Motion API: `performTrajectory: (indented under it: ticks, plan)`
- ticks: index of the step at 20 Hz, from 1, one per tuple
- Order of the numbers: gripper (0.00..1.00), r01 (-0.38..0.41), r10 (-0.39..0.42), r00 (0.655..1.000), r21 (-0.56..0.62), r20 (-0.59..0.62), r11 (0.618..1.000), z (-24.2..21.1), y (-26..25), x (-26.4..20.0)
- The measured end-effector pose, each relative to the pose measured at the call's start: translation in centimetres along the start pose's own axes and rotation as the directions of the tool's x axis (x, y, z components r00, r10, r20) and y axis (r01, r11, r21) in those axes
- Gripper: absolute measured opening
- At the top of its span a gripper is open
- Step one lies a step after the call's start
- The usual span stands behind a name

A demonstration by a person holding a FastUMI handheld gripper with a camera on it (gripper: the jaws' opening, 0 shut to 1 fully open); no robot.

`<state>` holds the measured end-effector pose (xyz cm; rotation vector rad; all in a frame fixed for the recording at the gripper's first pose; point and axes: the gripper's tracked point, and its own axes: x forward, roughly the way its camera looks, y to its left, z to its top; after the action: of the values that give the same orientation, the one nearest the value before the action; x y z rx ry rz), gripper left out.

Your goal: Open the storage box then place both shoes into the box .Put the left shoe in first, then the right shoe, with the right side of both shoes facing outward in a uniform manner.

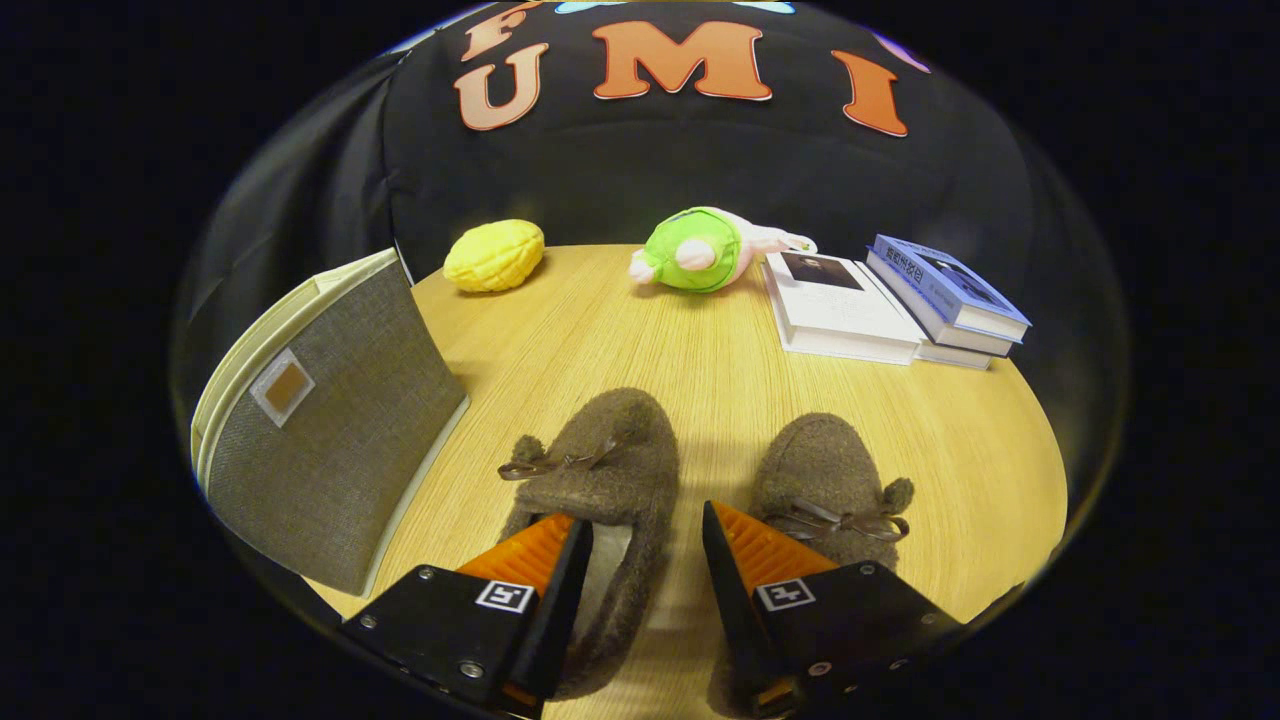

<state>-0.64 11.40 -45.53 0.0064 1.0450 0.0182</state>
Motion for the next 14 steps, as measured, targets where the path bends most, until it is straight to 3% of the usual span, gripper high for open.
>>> performTrajectory:
  ticks: [4,9,14]
  plan:
    - [0.44,0.043,-0.043,0.999,0.024,-0.021,0.999,-0.1,-0.2,1.9]
    - [0.11,0.034,-0.029,0.998,0.12,-0.047,0.992,-0.6,0.1,1.6]
    - [0.05,-0.023,0.03,0.999,0.194,-0.032,0.981,0.6,1.5,-0.6]
